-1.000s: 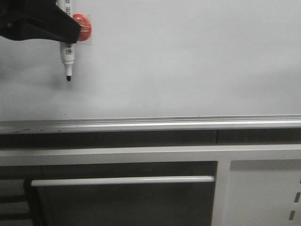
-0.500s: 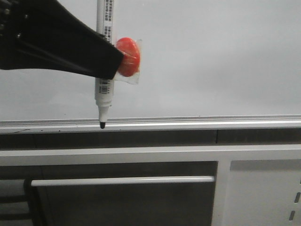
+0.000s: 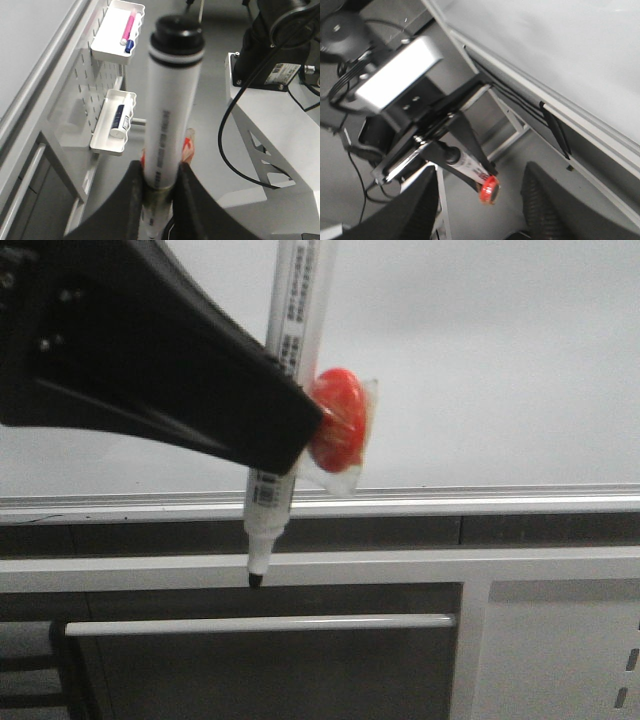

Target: Write number 1 on whiteboard

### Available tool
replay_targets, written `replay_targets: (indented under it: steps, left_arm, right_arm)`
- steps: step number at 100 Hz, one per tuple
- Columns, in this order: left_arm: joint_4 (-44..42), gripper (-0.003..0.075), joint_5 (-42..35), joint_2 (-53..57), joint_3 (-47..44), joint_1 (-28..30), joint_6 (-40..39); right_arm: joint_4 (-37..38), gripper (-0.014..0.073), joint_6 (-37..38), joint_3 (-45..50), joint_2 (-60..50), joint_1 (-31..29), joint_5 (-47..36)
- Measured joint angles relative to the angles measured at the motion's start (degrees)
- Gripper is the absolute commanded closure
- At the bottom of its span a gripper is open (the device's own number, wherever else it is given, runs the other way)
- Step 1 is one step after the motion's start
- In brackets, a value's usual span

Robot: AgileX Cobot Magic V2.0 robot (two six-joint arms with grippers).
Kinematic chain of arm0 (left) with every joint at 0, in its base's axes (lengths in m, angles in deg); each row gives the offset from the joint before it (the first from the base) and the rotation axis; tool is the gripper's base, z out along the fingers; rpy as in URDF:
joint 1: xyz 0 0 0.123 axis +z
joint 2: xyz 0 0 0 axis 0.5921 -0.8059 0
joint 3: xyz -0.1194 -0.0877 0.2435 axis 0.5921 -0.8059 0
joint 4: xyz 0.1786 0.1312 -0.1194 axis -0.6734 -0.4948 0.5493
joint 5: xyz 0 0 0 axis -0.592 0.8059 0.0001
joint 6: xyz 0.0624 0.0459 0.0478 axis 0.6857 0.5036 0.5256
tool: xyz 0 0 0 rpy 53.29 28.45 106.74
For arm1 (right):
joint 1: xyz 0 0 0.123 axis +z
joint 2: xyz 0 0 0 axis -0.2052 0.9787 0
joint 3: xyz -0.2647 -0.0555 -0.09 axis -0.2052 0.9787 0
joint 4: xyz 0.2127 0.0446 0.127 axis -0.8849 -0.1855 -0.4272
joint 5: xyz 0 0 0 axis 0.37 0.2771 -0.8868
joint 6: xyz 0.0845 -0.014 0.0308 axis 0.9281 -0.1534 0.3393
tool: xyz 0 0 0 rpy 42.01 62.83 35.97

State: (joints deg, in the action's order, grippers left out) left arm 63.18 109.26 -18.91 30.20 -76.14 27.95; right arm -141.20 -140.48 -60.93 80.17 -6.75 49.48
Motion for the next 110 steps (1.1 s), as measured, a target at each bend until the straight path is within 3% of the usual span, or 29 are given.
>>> replay_targets:
  steps: [19,39,110]
  left_arm:
    - [-0.67,0.0741,3.70,-4.24,3.20,0.00,0.00]
    - [-1.64,0.0741,4.89,-5.28,4.78,0.00,-0.28]
    - [-2.35,0.0741,5.82,-5.28,4.78,0.00,-0.38]
  right_arm:
    - [8.14,0.0251,2.47,-4.16,4.43,9.48,0.65]
    - [11.71,0.0251,3.60,-7.10,7.52,16.73,0.86]
    - [13.11,0.0251,4.11,-10.16,13.87,18.78,0.97]
